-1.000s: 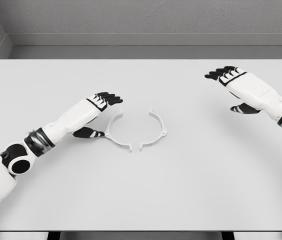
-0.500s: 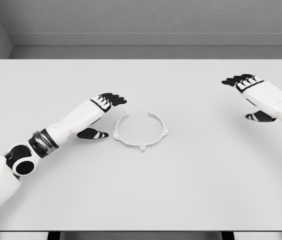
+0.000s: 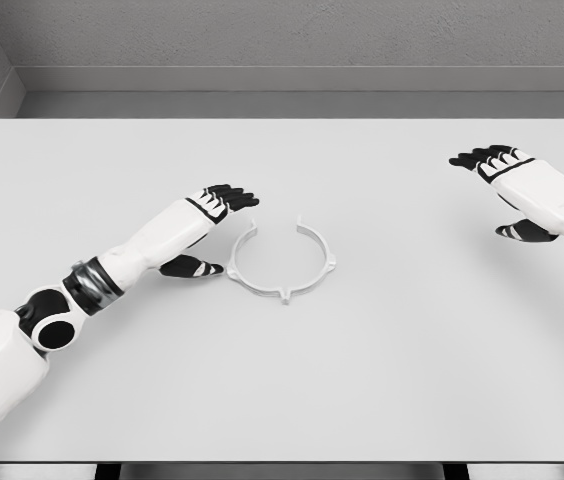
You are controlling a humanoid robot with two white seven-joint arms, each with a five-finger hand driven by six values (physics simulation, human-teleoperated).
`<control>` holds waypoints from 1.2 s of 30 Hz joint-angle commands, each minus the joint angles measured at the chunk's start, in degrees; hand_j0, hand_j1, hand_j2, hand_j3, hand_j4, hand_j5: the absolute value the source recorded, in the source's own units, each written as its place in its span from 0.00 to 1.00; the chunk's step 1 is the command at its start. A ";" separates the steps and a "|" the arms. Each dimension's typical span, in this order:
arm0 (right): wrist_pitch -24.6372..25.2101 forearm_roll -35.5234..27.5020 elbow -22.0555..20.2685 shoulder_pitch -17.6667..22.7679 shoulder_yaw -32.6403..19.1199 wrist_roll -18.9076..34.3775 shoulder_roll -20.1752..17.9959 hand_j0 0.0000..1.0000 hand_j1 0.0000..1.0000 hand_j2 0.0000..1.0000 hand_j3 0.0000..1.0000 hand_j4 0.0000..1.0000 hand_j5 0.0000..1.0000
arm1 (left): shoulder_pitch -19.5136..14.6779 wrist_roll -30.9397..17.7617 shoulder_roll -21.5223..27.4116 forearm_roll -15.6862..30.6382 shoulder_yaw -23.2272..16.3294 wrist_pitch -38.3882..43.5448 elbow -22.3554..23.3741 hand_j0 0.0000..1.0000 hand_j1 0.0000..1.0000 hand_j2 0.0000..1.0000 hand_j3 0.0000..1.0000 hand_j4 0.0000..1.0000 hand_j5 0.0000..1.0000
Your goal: Assemble PVC drainage pipe clamps
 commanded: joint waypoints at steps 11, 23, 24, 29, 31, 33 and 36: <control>0.16 -0.37 -0.29 -0.09 0.16 -0.03 -0.03 1.00 1.00 1.00 1.00 1.00 1.00 | 0.18 -0.05 -0.45 -0.44 -0.14 -0.02 0.25 1.00 1.00 1.00 1.00 1.00 1.00; 0.16 -0.46 -0.38 -0.18 0.33 -0.12 -0.03 1.00 1.00 1.00 1.00 1.00 1.00 | 0.18 -0.05 -2.11 -0.88 -0.05 -0.02 0.68 1.00 1.00 1.00 1.00 1.00 1.00; 0.16 -0.46 -0.38 -0.18 0.33 -0.12 -0.03 1.00 1.00 1.00 1.00 1.00 1.00 | 0.18 -0.05 -2.12 -0.88 -0.05 -0.02 0.68 1.00 1.00 1.00 1.00 1.00 1.00; 0.16 -0.46 -0.38 -0.18 0.33 -0.12 -0.03 1.00 1.00 1.00 1.00 1.00 1.00 | 0.18 -0.05 -2.73 -0.88 -0.05 -0.02 0.68 1.00 1.00 1.00 1.00 1.00 1.00; 0.16 -0.46 -0.38 -0.18 0.33 -0.03 -0.03 1.00 1.00 1.00 1.00 1.00 1.00 | 0.18 -0.05 -2.82 -0.88 0.03 -0.02 0.68 1.00 1.00 1.00 1.00 1.00 1.00; 0.16 -0.46 -0.38 -0.18 0.33 -0.03 -0.03 1.00 1.00 1.00 1.00 1.00 1.00 | 0.18 -0.05 -2.82 -0.88 0.03 -0.02 0.68 1.00 1.00 1.00 1.00 1.00 1.00; 0.16 -0.46 -0.38 -0.18 0.33 -0.03 -0.03 1.00 1.00 1.00 1.00 1.00 1.00 | 0.18 -0.05 -2.82 -0.88 0.03 -0.02 0.68 1.00 1.00 1.00 1.00 1.00 1.00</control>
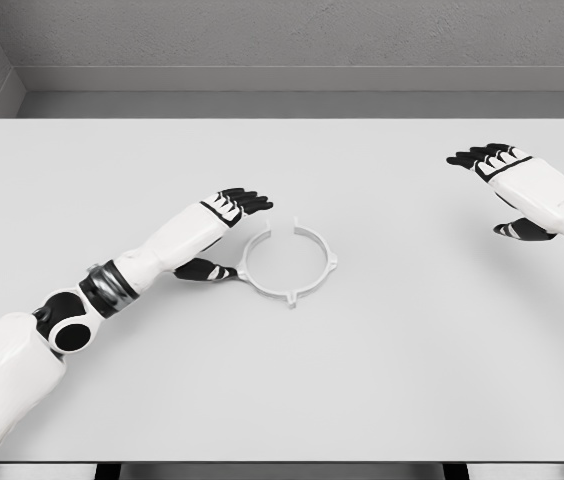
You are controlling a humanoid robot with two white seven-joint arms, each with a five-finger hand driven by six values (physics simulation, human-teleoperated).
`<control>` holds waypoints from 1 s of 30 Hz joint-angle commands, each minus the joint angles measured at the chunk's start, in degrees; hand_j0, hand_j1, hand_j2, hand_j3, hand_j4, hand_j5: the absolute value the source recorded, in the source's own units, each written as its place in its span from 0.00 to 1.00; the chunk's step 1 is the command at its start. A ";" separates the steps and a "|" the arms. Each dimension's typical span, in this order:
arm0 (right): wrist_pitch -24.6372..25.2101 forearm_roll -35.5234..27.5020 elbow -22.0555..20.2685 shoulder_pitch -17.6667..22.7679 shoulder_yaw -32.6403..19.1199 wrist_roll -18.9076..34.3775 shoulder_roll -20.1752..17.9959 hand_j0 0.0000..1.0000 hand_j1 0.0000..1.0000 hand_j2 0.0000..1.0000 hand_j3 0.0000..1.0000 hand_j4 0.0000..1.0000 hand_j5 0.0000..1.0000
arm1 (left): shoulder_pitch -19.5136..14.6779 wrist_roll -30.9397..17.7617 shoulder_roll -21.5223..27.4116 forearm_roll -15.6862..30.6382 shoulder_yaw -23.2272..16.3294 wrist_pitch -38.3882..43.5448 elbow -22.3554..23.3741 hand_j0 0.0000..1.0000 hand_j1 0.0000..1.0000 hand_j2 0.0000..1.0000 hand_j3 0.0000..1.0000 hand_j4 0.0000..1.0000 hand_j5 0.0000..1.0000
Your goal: Assemble PVC drainage pipe clamps
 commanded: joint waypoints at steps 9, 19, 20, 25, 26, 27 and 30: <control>0.16 -0.37 -0.02 0.00 -0.02 -0.03 -0.03 1.00 1.00 1.00 1.00 1.00 1.00 | 0.00 0.03 0.00 0.35 0.04 -0.02 -0.02 1.00 1.00 1.00 1.00 1.00 1.00; 0.16 -0.37 -0.02 -0.18 0.16 -0.03 0.06 1.00 1.00 1.00 1.00 1.00 1.00 | 0.00 0.03 -2.64 0.35 0.04 -0.02 0.42 1.00 1.00 1.00 1.00 1.00 1.00; 0.16 -0.37 -0.02 -0.18 0.16 -0.03 0.06 1.00 1.00 1.00 1.00 1.00 1.00 | 0.00 0.12 -3.25 0.35 0.04 -0.02 0.59 1.00 1.00 1.00 1.00 1.00 1.00; 0.16 -0.37 -0.02 -0.18 0.16 -0.03 0.06 1.00 1.00 1.00 1.00 1.00 1.00 | 0.00 0.12 -3.26 0.35 0.04 -0.02 0.59 1.00 1.00 1.00 1.00 1.00 1.00; 0.16 -0.37 -0.02 -0.18 0.16 -0.03 0.06 1.00 1.00 1.00 1.00 1.00 1.00 | 0.00 0.12 -3.26 0.35 0.04 -0.02 0.59 1.00 1.00 1.00 1.00 1.00 1.00; 0.16 -0.37 -0.02 -0.18 0.16 -0.03 0.06 1.00 1.00 1.00 1.00 1.00 1.00 | 0.00 0.12 -3.26 0.35 0.04 -0.02 0.59 1.00 1.00 1.00 1.00 1.00 1.00; 0.16 -0.37 -0.02 -0.18 0.16 -0.03 0.06 1.00 1.00 1.00 1.00 1.00 1.00 | 0.00 0.12 -3.26 0.35 0.04 -0.02 0.59 1.00 1.00 1.00 1.00 1.00 1.00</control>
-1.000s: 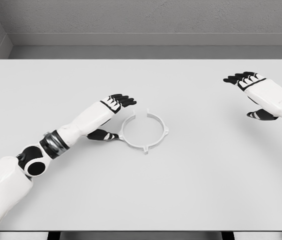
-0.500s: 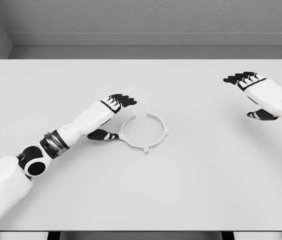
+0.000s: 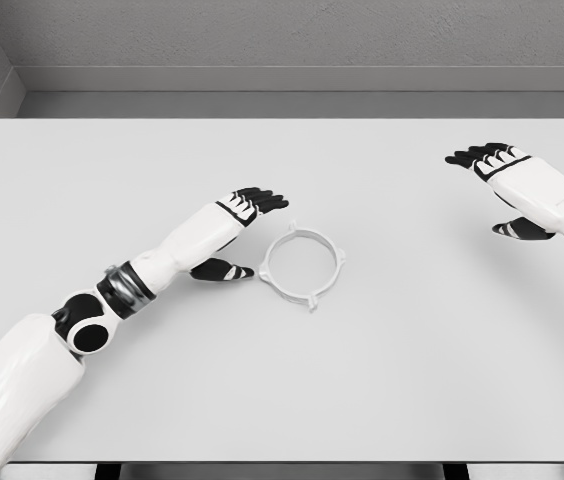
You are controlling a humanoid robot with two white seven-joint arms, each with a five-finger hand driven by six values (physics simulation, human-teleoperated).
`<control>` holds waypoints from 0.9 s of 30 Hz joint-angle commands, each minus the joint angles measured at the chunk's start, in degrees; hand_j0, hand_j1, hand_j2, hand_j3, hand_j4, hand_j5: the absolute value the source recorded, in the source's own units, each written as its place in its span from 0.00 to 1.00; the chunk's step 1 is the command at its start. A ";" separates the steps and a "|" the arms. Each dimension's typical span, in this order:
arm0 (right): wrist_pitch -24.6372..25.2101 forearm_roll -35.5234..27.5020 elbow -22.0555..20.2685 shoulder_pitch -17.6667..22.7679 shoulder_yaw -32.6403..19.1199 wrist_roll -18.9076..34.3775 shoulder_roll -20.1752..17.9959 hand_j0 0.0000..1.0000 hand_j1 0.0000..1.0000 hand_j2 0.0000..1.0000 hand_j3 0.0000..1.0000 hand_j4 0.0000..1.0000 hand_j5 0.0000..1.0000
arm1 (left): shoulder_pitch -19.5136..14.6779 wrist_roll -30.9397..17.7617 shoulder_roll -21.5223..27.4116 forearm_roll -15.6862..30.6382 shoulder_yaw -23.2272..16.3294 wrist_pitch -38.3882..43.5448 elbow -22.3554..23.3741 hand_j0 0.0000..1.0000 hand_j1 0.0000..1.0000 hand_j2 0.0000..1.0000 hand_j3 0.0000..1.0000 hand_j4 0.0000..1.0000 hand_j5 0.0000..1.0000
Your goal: Assemble PVC drainage pipe clamps
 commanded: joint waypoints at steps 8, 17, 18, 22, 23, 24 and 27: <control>0.16 -0.37 -0.02 0.00 -0.02 -0.03 -0.03 1.00 1.00 1.00 1.00 1.00 1.00 | 0.00 0.03 -0.01 0.34 0.03 -0.02 -0.02 1.00 1.00 1.00 1.00 1.00 1.00; 0.16 -0.37 -0.02 0.00 -0.02 -0.03 -0.03 1.00 1.00 1.00 1.00 1.00 1.00 | -3.16 0.21 11.94 1.49 5.22 -0.02 1.39 1.00 1.00 1.00 1.00 1.00 1.00; 0.16 -0.37 -0.02 0.00 -0.02 -0.03 -0.03 1.00 1.00 1.00 1.00 1.00 1.00 | -3.16 0.21 11.94 1.49 5.22 -0.02 1.39 1.00 1.00 1.00 1.00 1.00 1.00; 0.16 -0.37 -0.02 0.00 -0.02 -0.03 -0.03 1.00 1.00 1.00 1.00 1.00 1.00 | -3.16 0.21 11.94 1.49 5.22 -0.02 1.39 1.00 1.00 1.00 1.00 1.00 1.00; 0.16 -0.37 -0.02 0.00 -0.02 -0.03 -0.03 1.00 1.00 1.00 1.00 1.00 1.00 | -3.16 0.21 11.94 1.49 5.22 -0.02 1.39 1.00 1.00 1.00 1.00 1.00 1.00; 0.16 -0.37 -0.02 0.00 -0.02 -0.03 -0.03 1.00 1.00 1.00 1.00 1.00 1.00 | -3.16 0.21 11.94 1.49 5.22 -0.02 1.39 1.00 1.00 1.00 1.00 1.00 1.00; 0.16 -0.37 -0.02 0.00 -0.02 -0.03 -0.03 1.00 1.00 1.00 1.00 1.00 1.00 | -3.16 0.21 11.94 1.49 5.22 -0.02 1.39 1.00 1.00 1.00 1.00 1.00 1.00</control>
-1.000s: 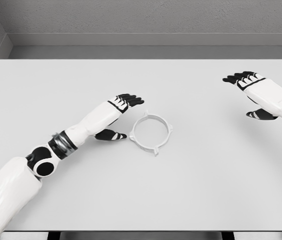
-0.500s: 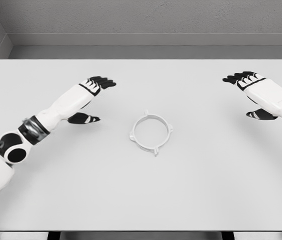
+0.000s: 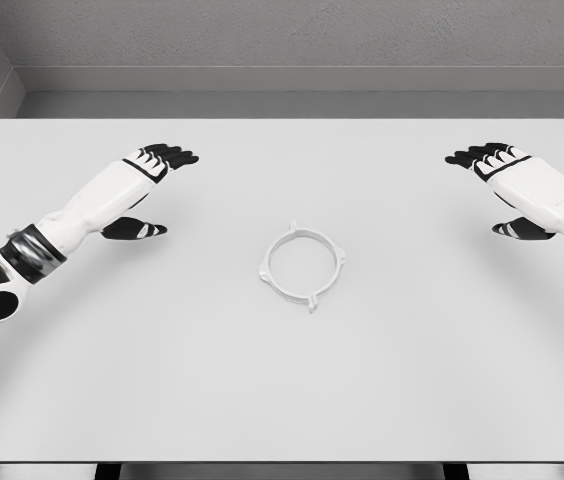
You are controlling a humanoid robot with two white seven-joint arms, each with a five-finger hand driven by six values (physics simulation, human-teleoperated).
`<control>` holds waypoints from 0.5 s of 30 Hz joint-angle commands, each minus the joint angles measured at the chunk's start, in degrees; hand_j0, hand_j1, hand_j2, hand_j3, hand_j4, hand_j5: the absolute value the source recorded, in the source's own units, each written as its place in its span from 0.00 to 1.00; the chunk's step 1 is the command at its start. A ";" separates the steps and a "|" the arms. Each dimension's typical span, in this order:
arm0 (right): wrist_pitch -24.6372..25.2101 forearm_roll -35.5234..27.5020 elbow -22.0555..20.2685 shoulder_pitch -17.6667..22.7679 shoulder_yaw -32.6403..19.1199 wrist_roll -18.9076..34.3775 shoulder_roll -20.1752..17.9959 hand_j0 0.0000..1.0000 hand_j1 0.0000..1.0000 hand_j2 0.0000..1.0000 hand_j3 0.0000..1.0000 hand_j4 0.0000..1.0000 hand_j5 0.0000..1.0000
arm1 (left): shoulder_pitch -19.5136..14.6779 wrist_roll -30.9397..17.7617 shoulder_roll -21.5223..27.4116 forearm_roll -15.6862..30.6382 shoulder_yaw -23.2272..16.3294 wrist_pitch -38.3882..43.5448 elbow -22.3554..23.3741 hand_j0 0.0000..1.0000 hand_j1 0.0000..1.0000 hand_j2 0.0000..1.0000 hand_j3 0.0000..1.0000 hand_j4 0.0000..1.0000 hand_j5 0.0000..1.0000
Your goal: Assemble PVC drainage pipe clamps
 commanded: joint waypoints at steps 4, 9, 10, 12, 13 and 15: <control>0.16 -1.07 -0.11 0.09 -0.02 -0.12 -0.03 1.00 1.00 1.00 1.00 1.00 1.00 | -0.53 0.03 7.71 0.71 7.87 -0.02 3.58 1.00 1.00 1.00 1.00 1.00 1.00; 0.16 -1.07 -0.11 0.09 -0.02 -0.12 -0.03 1.00 1.00 1.00 1.00 1.00 1.00 | -0.53 0.03 7.71 0.71 7.87 -0.02 3.58 1.00 1.00 1.00 1.00 1.00 1.00; 0.16 -1.07 -0.11 0.09 -0.02 -0.12 -0.03 1.00 1.00 1.00 1.00 1.00 1.00 | -0.53 0.03 7.71 0.71 7.87 -0.02 3.58 1.00 1.00 1.00 1.00 1.00 1.00; 0.16 -1.07 -0.11 0.18 -0.02 -0.03 0.06 1.00 1.00 1.00 1.00 1.00 1.00 | -0.53 0.03 7.62 0.71 7.87 -0.02 3.58 1.00 1.00 1.00 1.00 1.00 1.00; 0.16 -1.07 -0.11 0.18 -0.02 -0.03 0.06 1.00 1.00 1.00 1.00 1.00 1.00 | -0.53 0.03 7.62 0.71 7.87 -0.02 3.58 1.00 1.00 1.00 1.00 1.00 1.00; 0.16 -1.07 -0.11 0.18 0.07 -0.03 0.06 1.00 1.00 1.00 1.00 1.00 1.00 | -0.35 0.03 7.62 0.71 7.78 -0.02 3.50 1.00 1.00 1.00 1.00 1.00 1.00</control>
